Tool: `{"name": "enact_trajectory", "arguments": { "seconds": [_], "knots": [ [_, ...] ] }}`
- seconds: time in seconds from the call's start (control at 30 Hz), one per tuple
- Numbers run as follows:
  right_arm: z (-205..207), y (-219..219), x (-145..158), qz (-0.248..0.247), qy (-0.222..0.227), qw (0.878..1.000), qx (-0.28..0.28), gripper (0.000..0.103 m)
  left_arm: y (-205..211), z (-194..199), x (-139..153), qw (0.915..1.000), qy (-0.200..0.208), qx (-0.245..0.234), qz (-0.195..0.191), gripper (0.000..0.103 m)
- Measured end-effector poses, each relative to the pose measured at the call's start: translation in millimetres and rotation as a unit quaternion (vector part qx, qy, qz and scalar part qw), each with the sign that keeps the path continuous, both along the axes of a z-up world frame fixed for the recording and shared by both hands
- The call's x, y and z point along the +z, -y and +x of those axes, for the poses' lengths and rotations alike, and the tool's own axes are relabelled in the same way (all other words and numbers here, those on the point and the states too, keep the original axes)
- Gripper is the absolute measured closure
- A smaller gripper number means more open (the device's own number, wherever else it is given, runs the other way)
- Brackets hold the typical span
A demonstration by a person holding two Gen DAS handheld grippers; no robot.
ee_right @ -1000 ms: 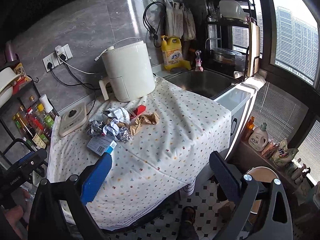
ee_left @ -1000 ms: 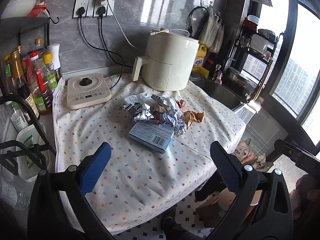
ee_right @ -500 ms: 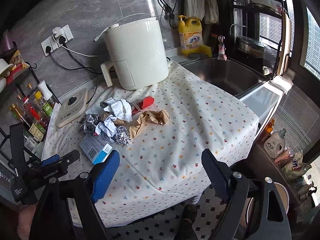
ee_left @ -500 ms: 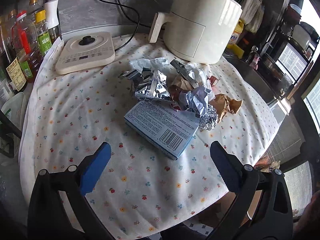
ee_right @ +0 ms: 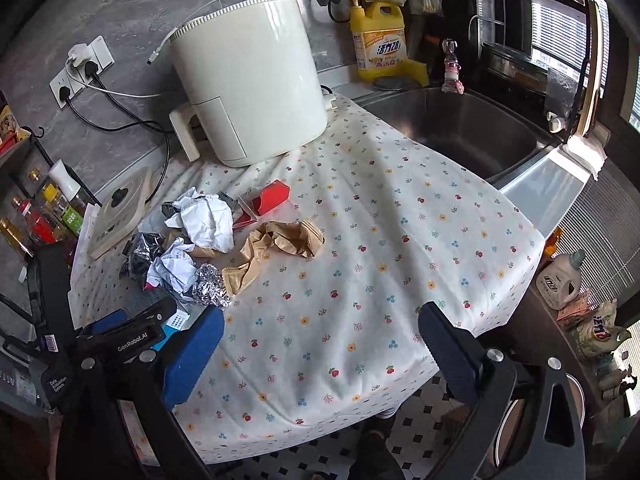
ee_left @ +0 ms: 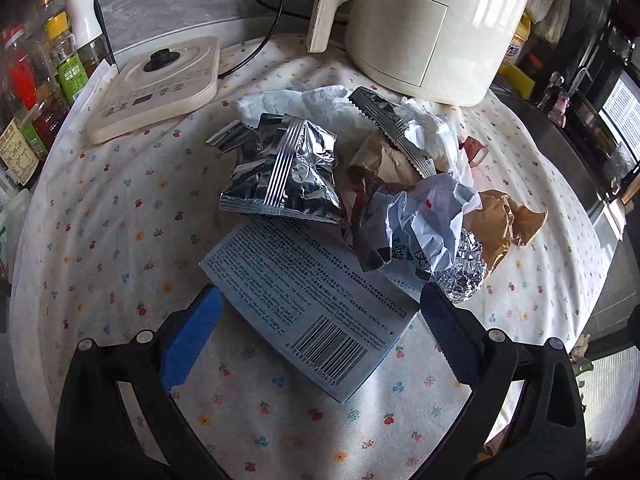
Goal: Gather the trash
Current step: 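Reach the left tool to the blue-grey box and grasp it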
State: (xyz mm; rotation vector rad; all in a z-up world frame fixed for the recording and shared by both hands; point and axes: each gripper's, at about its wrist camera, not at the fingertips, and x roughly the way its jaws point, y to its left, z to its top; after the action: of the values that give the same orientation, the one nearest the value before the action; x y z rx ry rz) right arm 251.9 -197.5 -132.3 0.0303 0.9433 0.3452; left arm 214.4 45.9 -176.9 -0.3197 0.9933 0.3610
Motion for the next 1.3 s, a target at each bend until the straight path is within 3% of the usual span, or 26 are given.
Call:
{"name": "enact_trajectory", "arguments": {
  "seconds": [0.17, 0.5, 0.7, 0.87, 1.17, 1.2, 1.27, 1.3],
  "knots": [
    [12, -12, -8, -0.006, -0.008, 1.000, 0.016, 0.008, 1, 10, -5, 0.9994, -0.016, 0.009, 0.029, 0.005],
    [21, -55, -27, -0.013, -0.022, 0.997, 0.076, 0.010, -12, -14, -8, 0.9997, -0.010, 0.015, 0.018, 0.004],
    [18, -90, -40, 0.006, -0.050, 0.988, 0.144, 0.039, -24, -34, -2, 0.9995, 0.009, 0.028, 0.012, 0.004],
    [28, -109, -57, 0.035, -0.091, 0.982, 0.162, 0.070, -28, -35, -3, 0.9993, 0.031, 0.015, -0.012, 0.004],
    [43, -109, -73, 0.055, -0.120, 0.979, 0.152, 0.079, -24, -14, -9, 0.9989, 0.041, -0.016, -0.017, 0.005],
    [43, -108, -72, 0.053, -0.120, 0.980, 0.152, 0.079, -25, -12, -10, 0.9987, 0.042, -0.018, -0.023, 0.006],
    [43, -106, -70, 0.057, -0.122, 0.979, 0.153, 0.079, -26, -9, -14, 0.9985, 0.039, -0.020, -0.033, 0.031],
    [43, -107, -69, 0.057, -0.123, 0.979, 0.154, 0.078, -27, -9, -15, 0.9988, 0.036, -0.019, -0.029, 0.036]
  ]
}}
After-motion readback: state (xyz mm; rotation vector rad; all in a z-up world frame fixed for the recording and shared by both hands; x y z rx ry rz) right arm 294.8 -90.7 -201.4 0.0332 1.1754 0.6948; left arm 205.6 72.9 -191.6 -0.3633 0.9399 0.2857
